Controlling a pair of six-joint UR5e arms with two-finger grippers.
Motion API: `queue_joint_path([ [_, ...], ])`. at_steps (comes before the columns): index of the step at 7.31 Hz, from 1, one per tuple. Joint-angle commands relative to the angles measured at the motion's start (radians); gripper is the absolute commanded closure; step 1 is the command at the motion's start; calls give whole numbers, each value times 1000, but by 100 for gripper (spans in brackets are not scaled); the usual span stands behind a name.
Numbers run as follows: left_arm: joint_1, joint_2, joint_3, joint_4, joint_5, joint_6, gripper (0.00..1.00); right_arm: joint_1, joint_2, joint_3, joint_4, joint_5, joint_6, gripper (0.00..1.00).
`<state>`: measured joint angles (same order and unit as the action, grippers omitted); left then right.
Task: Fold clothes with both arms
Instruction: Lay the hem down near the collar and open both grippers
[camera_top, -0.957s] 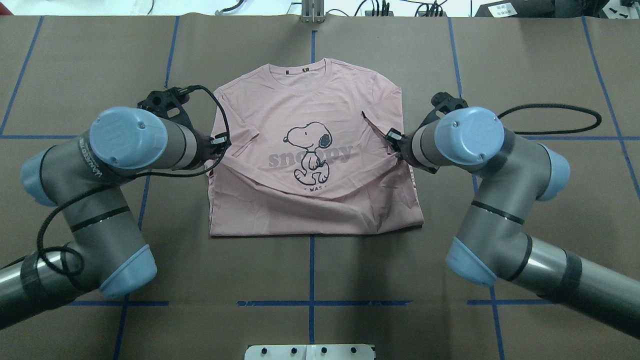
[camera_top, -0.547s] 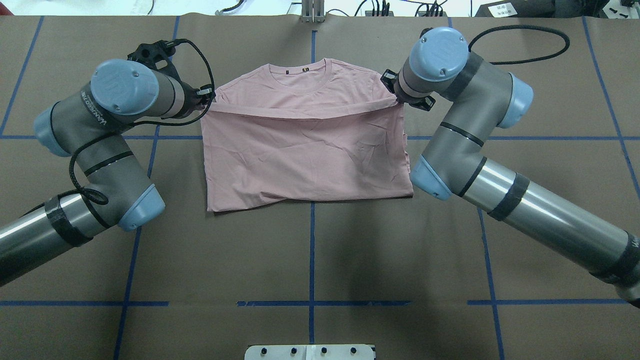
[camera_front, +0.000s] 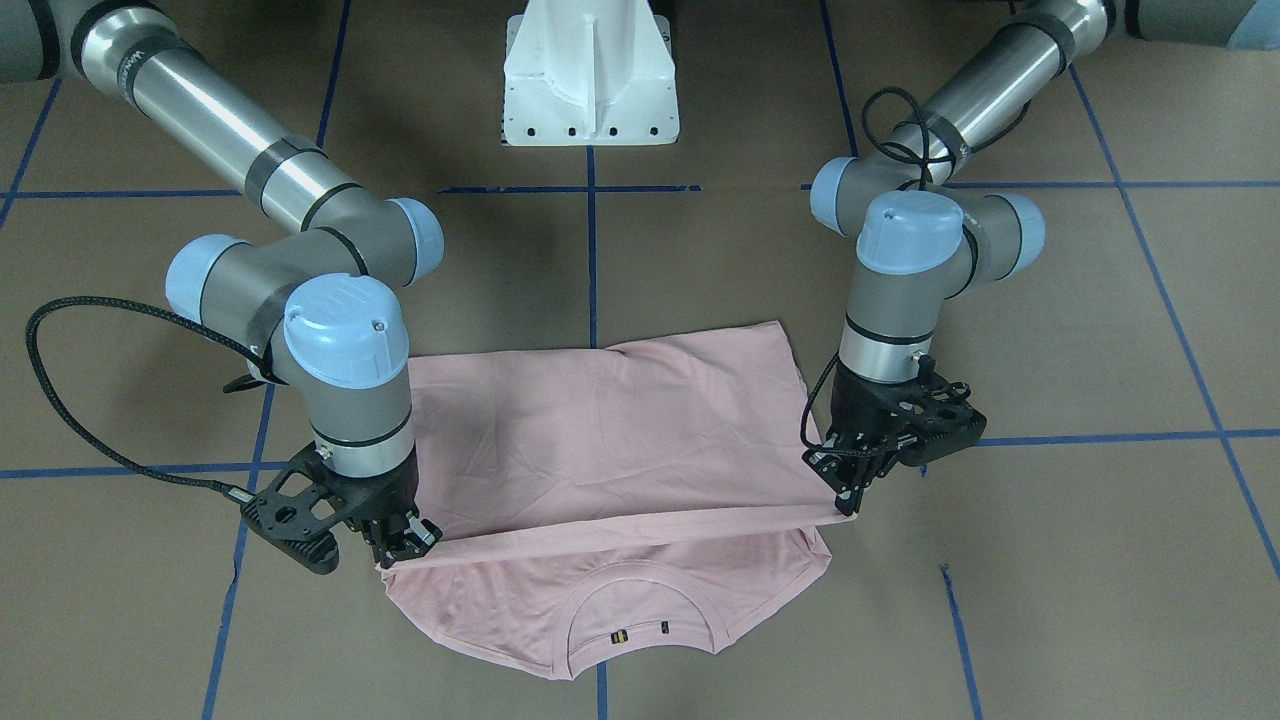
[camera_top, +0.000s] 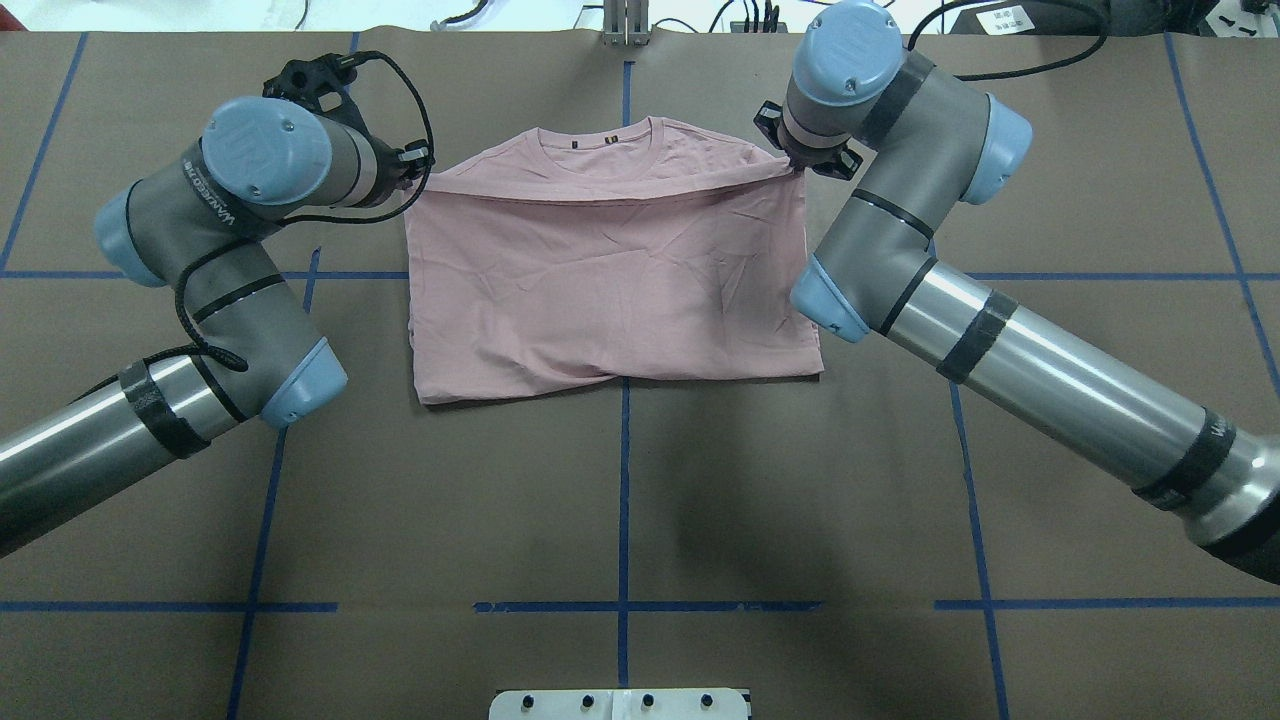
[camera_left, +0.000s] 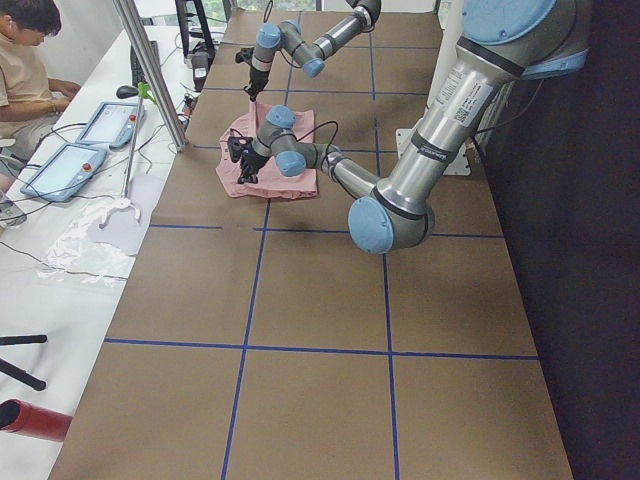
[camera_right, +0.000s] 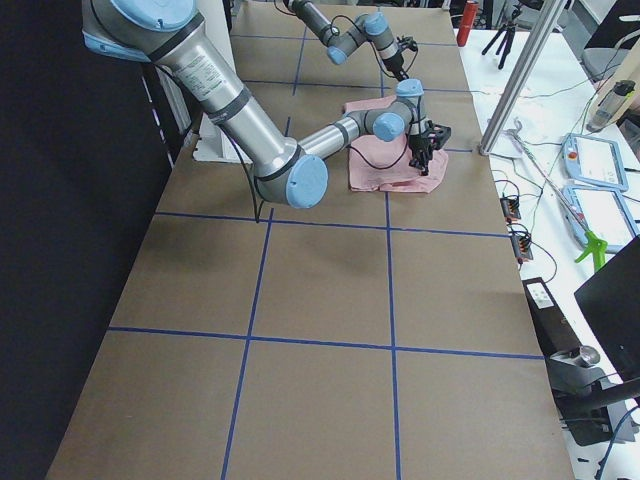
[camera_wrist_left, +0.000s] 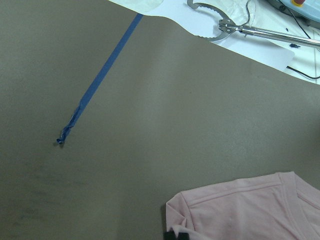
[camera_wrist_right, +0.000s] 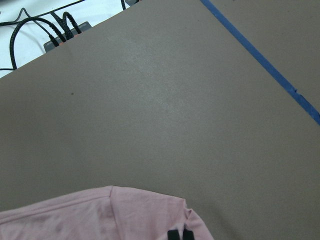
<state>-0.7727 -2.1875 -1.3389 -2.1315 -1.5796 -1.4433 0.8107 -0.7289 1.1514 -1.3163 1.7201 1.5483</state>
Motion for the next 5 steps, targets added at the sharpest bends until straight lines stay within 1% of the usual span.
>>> queue_joint_path([
  [1,0,-28,122,-100,20,14,100,2,17,-65,38,-4,-33,100],
  [2,0,-29,132,-110,20,12,100,2,19,-112,87,-2,-40,100],
  [3,1,-29,132,-111,18,14,91,2,32,-117,91,-2,-40,100],
  [5,1,-23,132,-149,16,12,81,1,34,-134,92,-2,-40,100],
])
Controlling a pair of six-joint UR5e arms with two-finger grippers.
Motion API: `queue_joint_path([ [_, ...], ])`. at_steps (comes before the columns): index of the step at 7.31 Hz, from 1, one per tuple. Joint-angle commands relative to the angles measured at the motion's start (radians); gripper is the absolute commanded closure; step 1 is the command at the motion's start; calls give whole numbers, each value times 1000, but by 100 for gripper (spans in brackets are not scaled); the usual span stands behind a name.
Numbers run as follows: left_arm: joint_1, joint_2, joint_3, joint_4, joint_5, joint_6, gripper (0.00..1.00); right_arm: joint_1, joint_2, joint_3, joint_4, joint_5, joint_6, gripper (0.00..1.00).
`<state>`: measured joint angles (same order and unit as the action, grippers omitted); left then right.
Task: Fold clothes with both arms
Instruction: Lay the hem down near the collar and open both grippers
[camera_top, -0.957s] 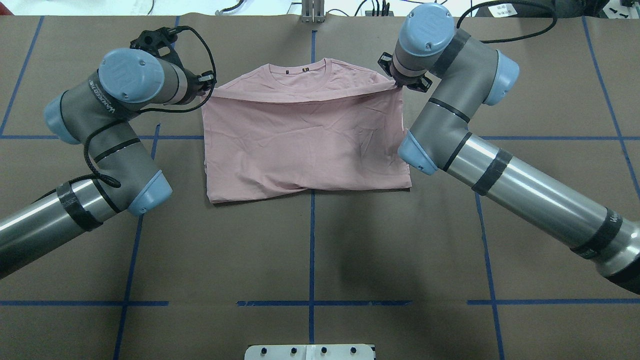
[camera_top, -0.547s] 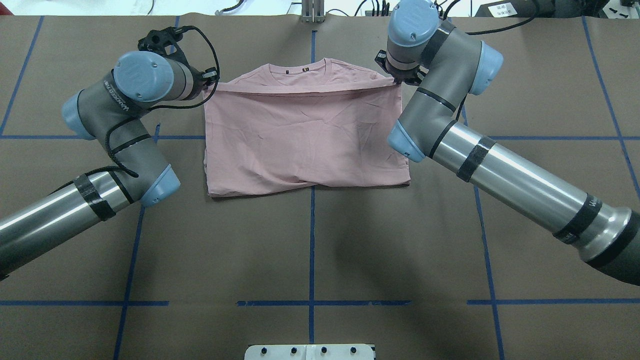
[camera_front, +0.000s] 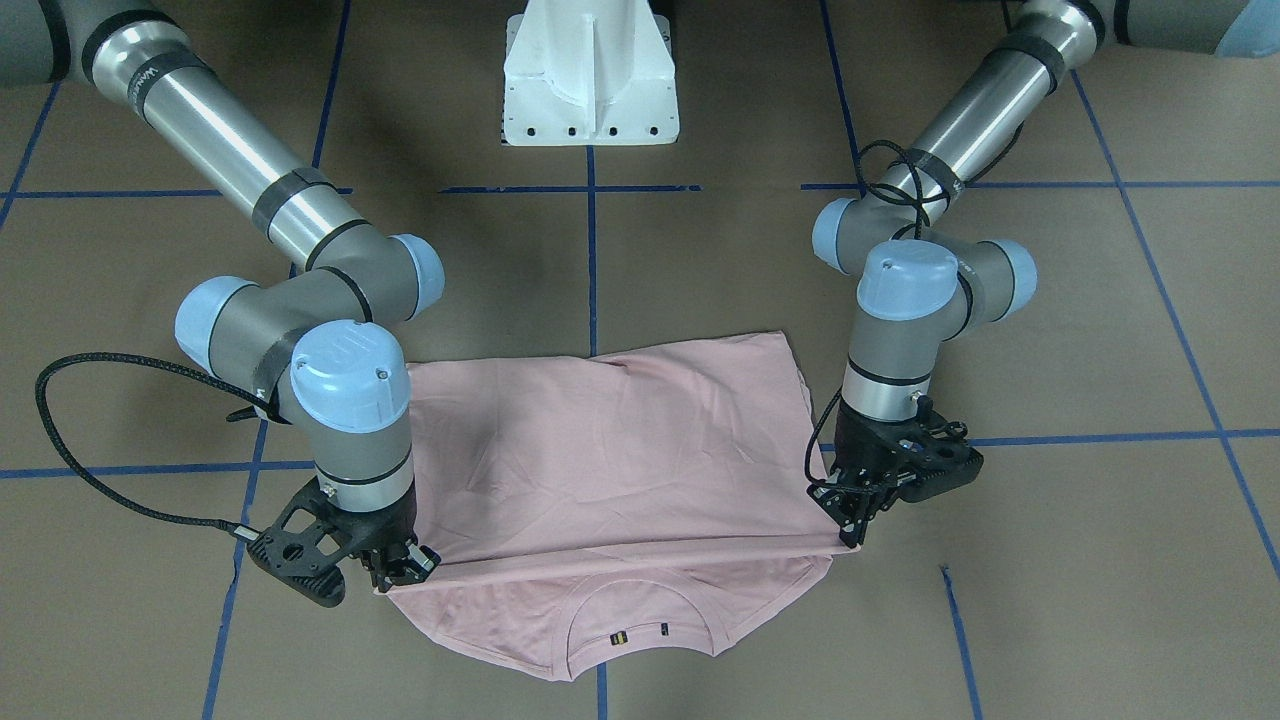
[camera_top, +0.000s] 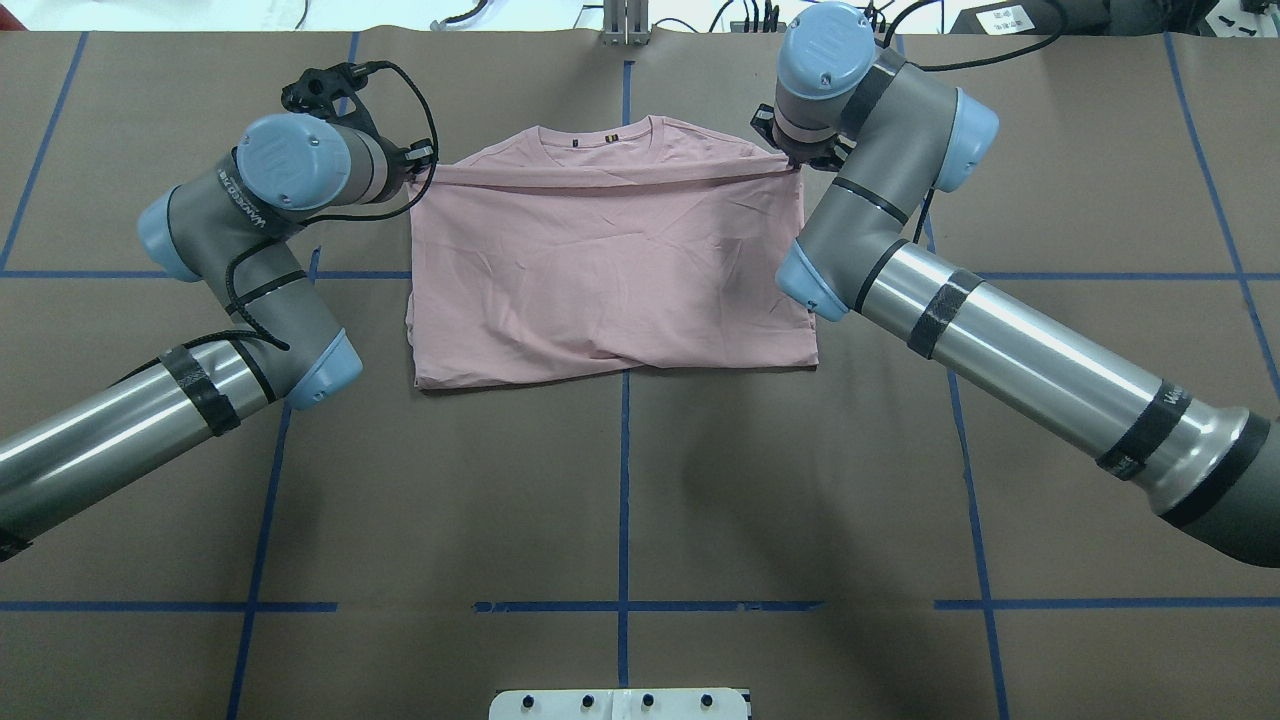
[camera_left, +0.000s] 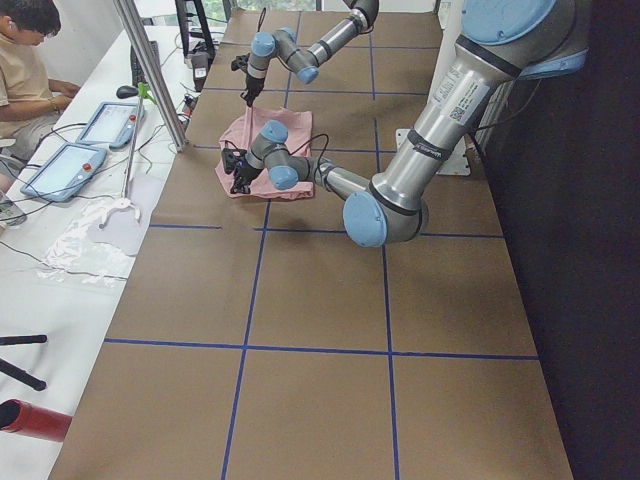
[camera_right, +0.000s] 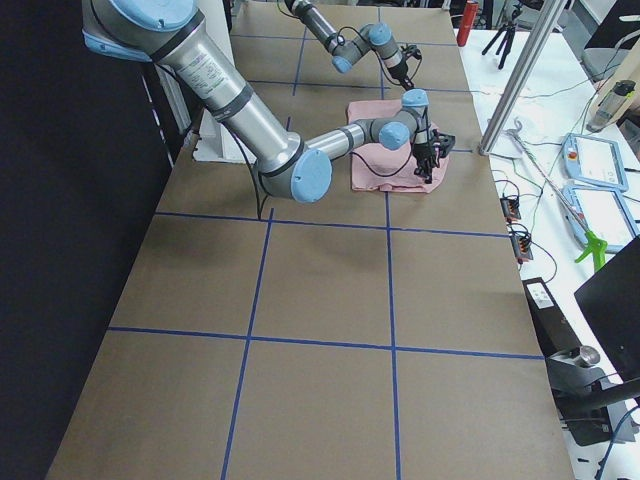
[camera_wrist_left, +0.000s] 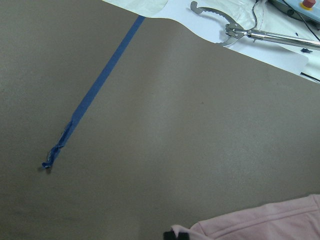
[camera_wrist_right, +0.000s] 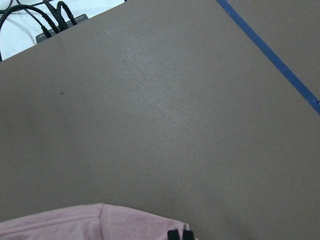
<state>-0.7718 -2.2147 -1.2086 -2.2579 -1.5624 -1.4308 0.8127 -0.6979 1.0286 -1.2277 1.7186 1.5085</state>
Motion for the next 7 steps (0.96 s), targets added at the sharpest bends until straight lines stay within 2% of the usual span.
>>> queue_joint_path([
  [1,2,4,1,-26,-2,3,75,-1,3,-12,4,-1,-1,82],
  [2,2,3,1,-37,-5,1,71,-3,9,-12,4,-1,-1,59],
  [3,0,7,1,-79,-10,3,71,-3,9,-12,4,-1,1,51],
  [4,-3,10,0,-112,-11,4,71,0,14,-4,5,1,4,48],
  [5,-9,10,-14,-121,-43,4,71,5,5,57,5,19,18,43],
  [6,-44,27,-60,-123,-141,4,71,5,-61,152,5,98,31,39],
  [7,-58,91,-127,-141,-206,6,71,-30,-198,335,7,129,70,36],
])
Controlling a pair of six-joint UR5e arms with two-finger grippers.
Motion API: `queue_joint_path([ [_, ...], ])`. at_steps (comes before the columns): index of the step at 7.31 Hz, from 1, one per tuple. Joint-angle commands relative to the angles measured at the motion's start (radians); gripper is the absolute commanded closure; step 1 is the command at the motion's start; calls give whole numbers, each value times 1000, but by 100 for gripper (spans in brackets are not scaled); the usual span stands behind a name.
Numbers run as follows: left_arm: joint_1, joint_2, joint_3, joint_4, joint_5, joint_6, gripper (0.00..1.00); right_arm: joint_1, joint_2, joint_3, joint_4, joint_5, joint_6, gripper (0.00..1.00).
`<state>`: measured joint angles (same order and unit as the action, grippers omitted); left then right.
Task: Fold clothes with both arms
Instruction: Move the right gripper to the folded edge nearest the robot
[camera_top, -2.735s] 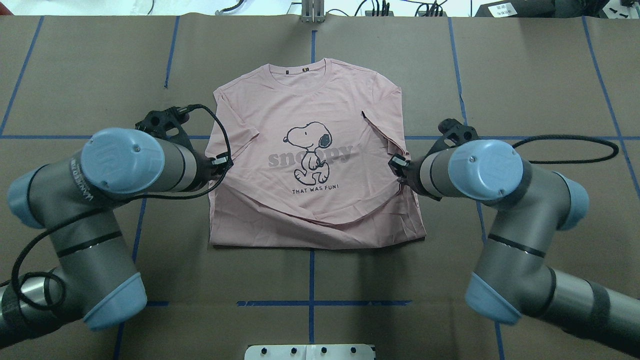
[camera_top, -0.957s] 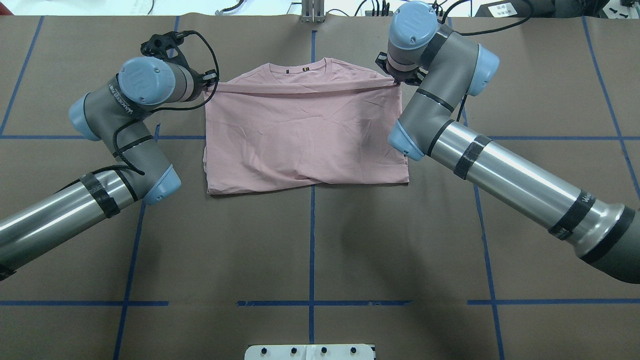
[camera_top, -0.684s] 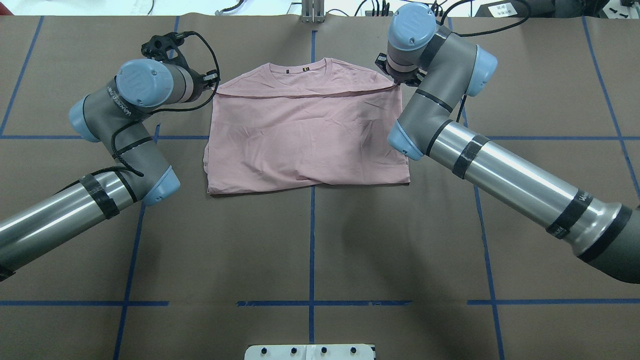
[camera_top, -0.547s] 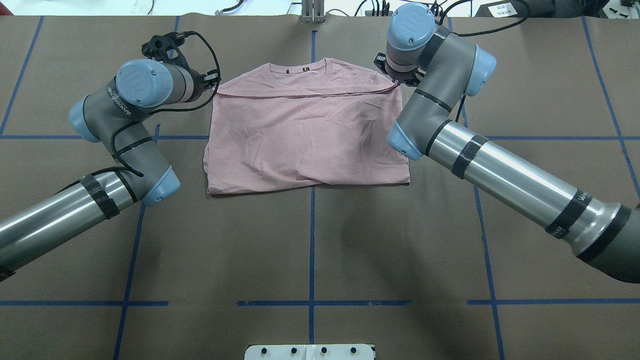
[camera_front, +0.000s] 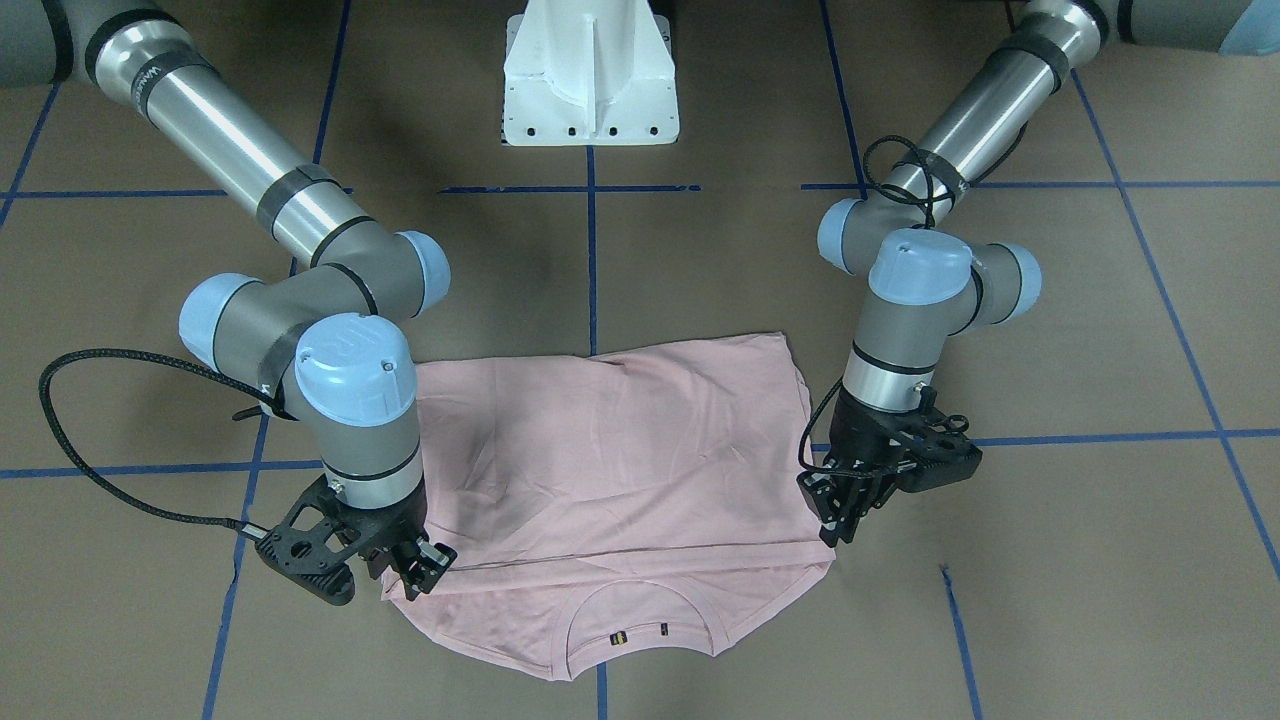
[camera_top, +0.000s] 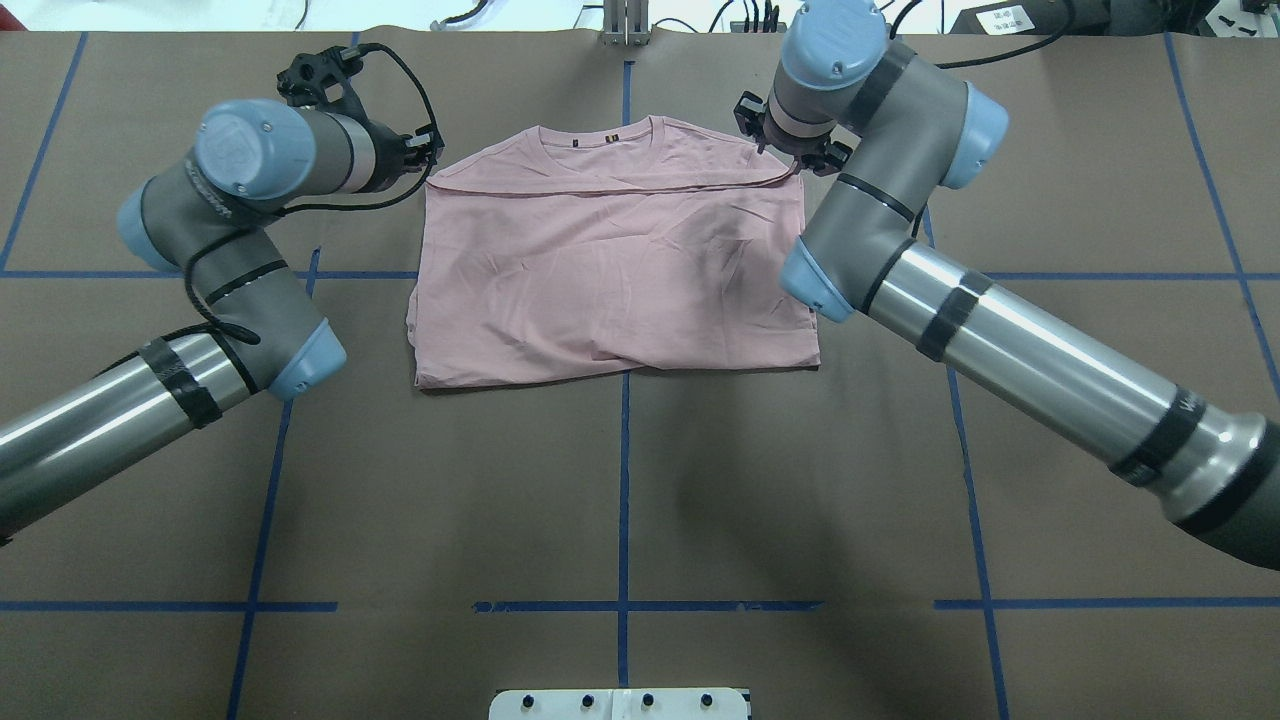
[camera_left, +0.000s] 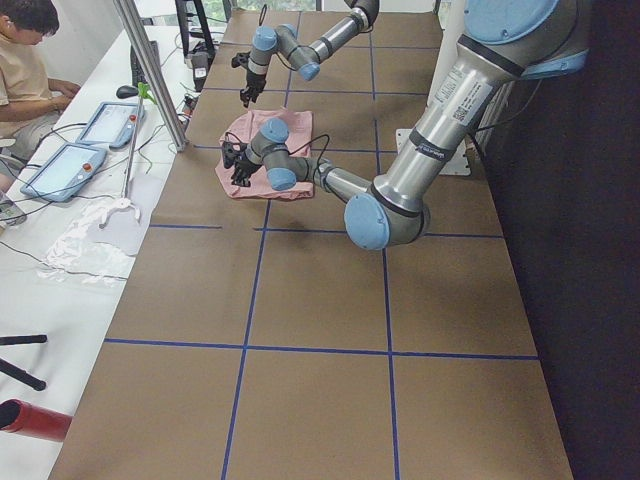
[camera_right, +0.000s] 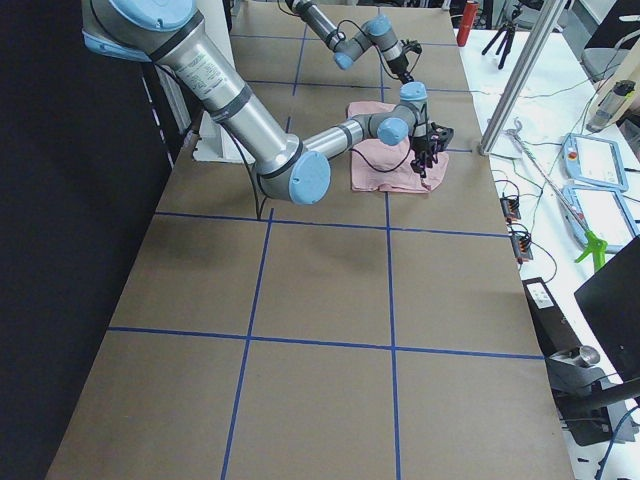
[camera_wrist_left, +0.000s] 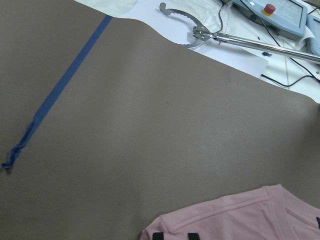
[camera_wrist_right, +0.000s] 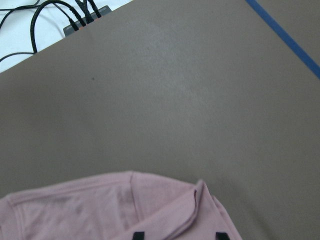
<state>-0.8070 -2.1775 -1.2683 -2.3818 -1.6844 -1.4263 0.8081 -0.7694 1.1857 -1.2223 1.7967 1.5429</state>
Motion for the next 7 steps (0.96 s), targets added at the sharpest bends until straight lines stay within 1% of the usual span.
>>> queue_joint_path([
  [1,-32,71,-81,-36,-90,13,71,-77,-269,365,1,50,87,34],
  [2,-32,73,-82,-36,-90,20,71,-111,-325,414,3,40,164,30],
  [3,-31,74,-82,-34,-89,20,71,-145,-347,414,3,14,204,28],
  [4,-29,73,-82,-33,-89,20,69,-161,-353,414,3,0,209,28],
  [7,-29,73,-102,-23,-87,20,69,-190,-360,414,3,0,238,29],
])
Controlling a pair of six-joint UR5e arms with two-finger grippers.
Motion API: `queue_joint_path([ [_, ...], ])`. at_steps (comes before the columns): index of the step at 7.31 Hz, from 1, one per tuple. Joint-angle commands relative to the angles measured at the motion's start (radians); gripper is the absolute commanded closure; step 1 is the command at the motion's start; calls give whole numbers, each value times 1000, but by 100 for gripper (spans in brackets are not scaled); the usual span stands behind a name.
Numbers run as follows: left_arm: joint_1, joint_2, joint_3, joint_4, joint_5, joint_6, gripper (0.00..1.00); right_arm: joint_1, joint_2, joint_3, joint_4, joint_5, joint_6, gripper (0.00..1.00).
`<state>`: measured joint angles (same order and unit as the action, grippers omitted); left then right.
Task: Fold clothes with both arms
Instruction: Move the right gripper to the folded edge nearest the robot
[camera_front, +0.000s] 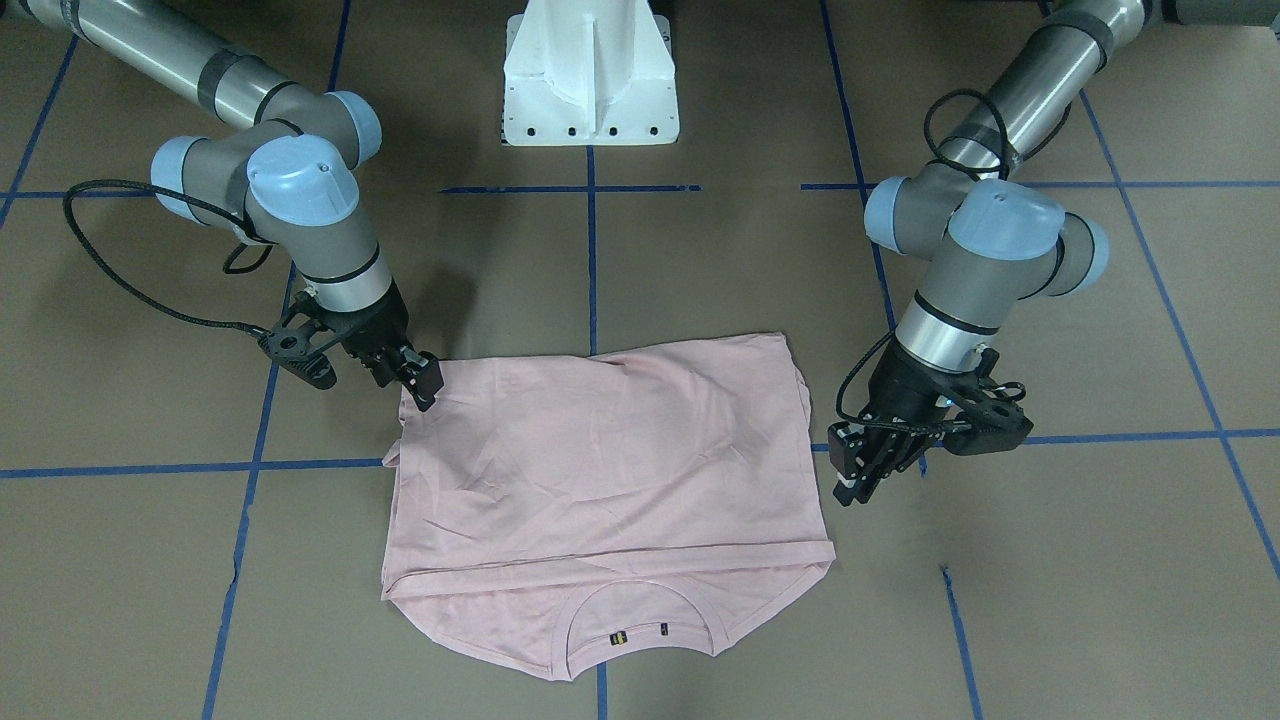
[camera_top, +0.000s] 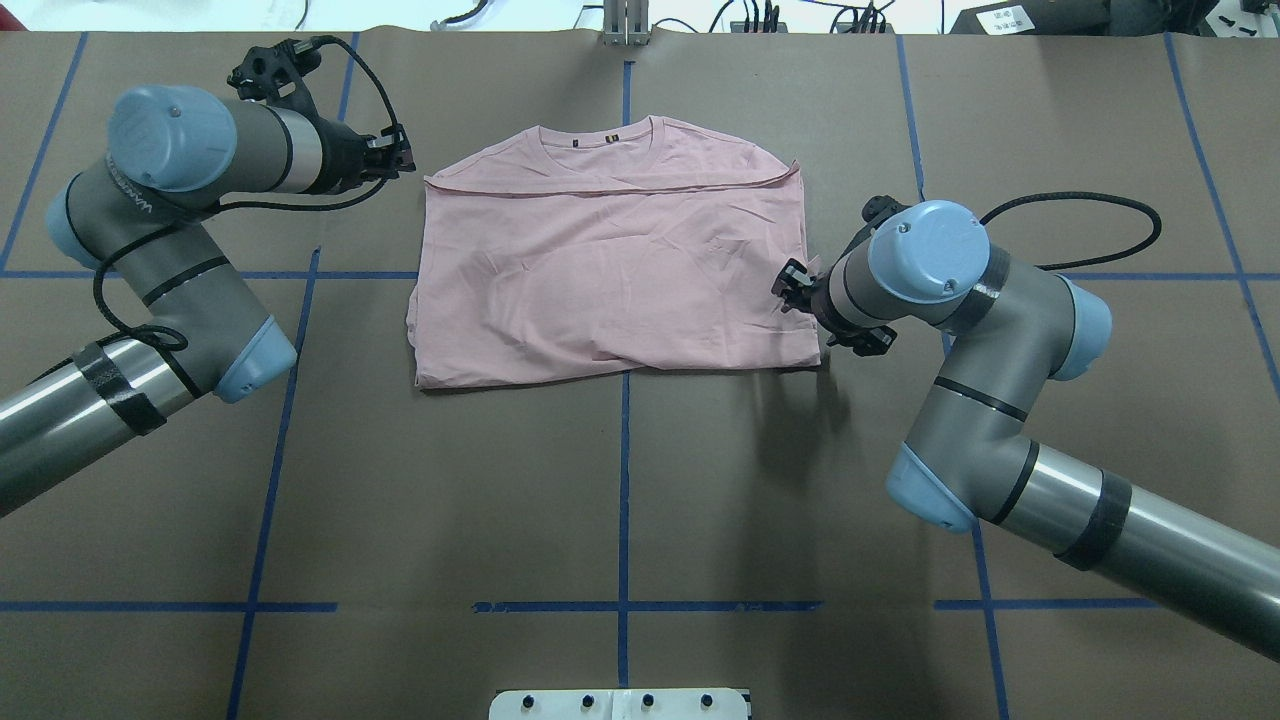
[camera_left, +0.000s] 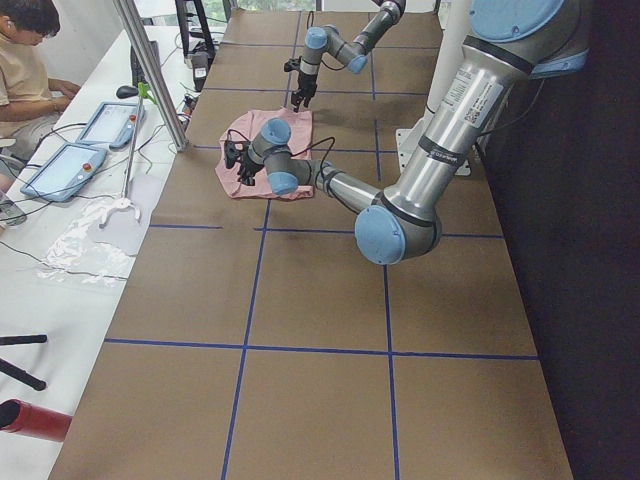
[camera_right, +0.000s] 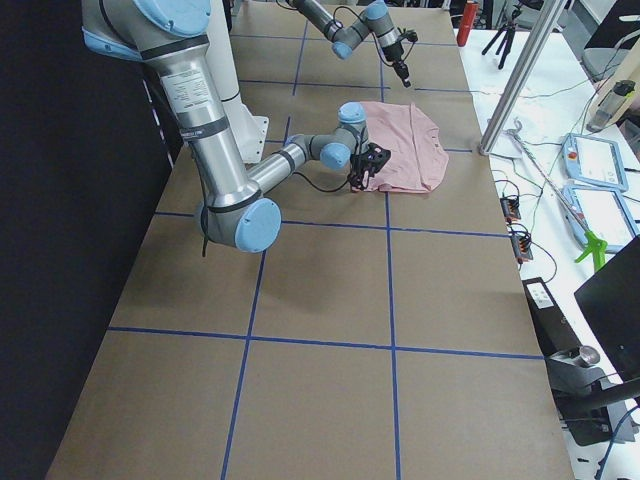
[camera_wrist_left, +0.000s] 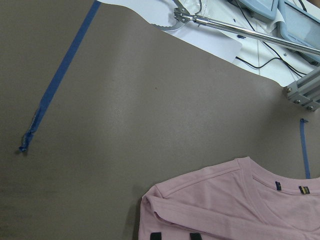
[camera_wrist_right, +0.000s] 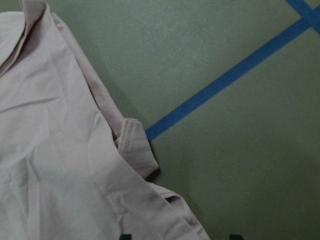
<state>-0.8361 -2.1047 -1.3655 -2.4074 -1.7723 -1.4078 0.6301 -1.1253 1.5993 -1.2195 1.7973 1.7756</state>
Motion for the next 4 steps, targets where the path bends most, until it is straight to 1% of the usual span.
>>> queue_joint_path([
  [1,0,0,-4,2,-1,1,69,-13,-11,2,0,-1,7,30],
  [2,0,0,-4,4,-1,1,69,-20,-14,2,0,1,7,32],
  [4,2,-1,-4,4,1,0,69,-33,-28,16,-2,-3,40,60],
])
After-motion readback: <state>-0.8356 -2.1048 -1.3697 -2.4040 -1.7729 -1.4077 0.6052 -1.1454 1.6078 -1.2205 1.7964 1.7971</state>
